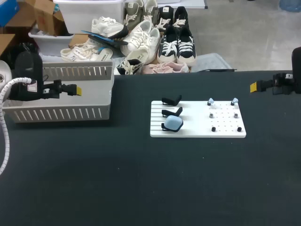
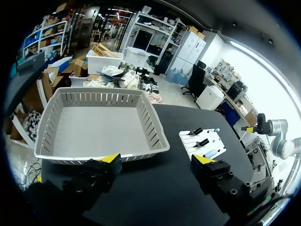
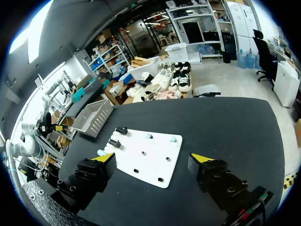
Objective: Pick up each earbud case from the left stands, insert the matching earbuds, close the lid, and place the case in the box.
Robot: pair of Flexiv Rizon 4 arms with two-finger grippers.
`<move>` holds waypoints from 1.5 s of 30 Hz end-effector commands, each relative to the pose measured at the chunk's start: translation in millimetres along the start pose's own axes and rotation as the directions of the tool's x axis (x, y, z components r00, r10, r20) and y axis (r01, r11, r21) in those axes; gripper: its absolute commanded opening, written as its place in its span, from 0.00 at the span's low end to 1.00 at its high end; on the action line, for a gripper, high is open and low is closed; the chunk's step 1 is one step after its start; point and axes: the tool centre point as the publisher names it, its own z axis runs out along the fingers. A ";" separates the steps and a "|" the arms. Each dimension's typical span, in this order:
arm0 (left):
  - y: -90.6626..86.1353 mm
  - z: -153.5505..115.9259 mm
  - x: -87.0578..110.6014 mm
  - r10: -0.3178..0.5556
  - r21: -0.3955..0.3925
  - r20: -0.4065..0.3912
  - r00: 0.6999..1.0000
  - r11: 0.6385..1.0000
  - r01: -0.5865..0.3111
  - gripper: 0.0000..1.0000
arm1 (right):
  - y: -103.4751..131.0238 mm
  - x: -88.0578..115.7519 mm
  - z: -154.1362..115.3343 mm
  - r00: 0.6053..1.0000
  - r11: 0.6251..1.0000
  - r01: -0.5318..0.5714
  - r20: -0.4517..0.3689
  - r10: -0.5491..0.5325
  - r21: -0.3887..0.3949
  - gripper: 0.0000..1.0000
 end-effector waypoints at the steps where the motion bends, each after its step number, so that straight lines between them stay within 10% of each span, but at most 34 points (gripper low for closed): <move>1: -0.4 -0.1 -1.4 0.000 -0.004 -0.006 1.000 1.000 0.000 1.00 | -1.0 0.0 0.0 1.000 1.000 0.001 0.000 -0.001 -0.003 1.00; 17: -0.4 -0.1 -1.4 0.000 -0.004 -0.006 1.000 1.000 0.000 1.00 | -1.0 0.0 0.0 1.000 1.000 0.001 0.000 -0.001 -0.003 1.00; 24: -15.8 9.8 -17.1 0.251 0.056 0.075 0.965 0.965 -0.255 1.00 | -1.0 0.0 0.0 1.000 1.000 0.001 0.000 -0.001 -0.003 1.00; 32: -47.1 16.0 -14.1 0.576 0.216 0.197 0.793 0.764 -0.608 1.00 | -1.0 0.0 0.0 1.000 1.000 0.001 0.000 -0.001 -0.003 1.00; 45: -80.5 28.4 -7.7 0.736 0.392 0.403 0.544 0.398 -0.829 1.00 | -1.0 0.0 0.0 1.000 1.000 0.001 0.000 -0.001 -0.003 1.00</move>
